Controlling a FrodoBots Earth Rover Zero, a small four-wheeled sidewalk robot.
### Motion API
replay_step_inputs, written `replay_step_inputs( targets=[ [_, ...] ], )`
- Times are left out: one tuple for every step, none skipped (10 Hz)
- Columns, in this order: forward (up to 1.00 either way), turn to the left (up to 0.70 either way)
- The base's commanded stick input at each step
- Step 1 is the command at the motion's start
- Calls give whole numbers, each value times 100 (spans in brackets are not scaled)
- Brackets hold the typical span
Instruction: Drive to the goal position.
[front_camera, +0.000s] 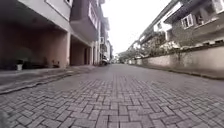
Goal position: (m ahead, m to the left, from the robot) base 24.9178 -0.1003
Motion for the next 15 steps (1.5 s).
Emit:
replay_step_inputs(
  targets=[
    [70, 0],
    [70, 0],
    [70, 0],
    [70, 0],
    [70, -26],
    [70, -30],
    [70, -35],
    [70, 0],
    [70, 0],
    [70, 0],
    [70, 0],
    [70, 0],
    [70, 0],
    [70, 0],
    [70, 0]
  ],
)
